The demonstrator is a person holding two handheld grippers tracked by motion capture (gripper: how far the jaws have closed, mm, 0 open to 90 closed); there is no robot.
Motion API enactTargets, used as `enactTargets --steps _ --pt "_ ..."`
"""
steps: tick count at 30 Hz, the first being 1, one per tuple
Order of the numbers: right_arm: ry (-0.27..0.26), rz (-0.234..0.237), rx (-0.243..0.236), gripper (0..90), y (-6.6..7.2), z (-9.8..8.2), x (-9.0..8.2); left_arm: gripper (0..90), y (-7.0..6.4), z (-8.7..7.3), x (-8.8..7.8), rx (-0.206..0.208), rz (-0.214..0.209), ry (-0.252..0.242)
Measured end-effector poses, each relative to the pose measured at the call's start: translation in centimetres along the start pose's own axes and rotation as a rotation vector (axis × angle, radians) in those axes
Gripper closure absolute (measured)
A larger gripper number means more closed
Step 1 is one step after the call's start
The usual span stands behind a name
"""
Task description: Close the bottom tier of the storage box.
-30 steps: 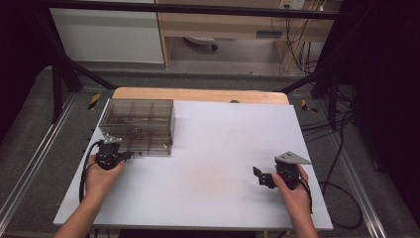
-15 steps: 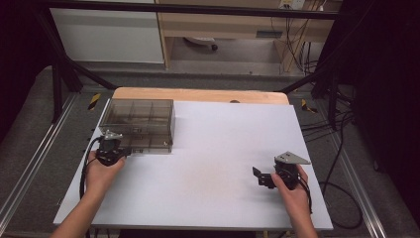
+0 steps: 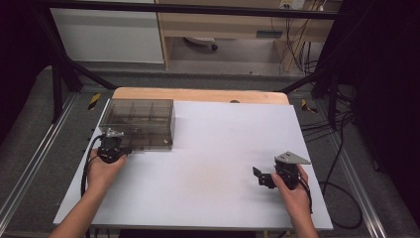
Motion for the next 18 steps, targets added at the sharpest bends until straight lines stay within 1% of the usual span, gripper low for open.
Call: enactTargets --steps 12,16,18 --pt "-0.003 0.001 -0.003 4.0 0.02 0.06 -0.13 90.0 -0.03 0.11 0.24 0.006 0.011 0.003" --pt "-0.001 0.005 -0.006 4.0 0.06 0.07 -0.04 90.0 0.05 0.15 0.32 0.001 0.004 0.003" --pt "0.000 0.004 -0.004 3.9 0.10 0.06 -0.01 90.0 0.09 0.19 0.35 0.011 0.009 0.007"
Point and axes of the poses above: each handheld gripper's, and its own axes: x roughly forward along the jaws, z roughly out of its top, y roughly to its left, the point moved 7 cm from there along x, roughly forward along the jaws, and after that the axes turned 5 degrees about z, right-handed, at the moved point
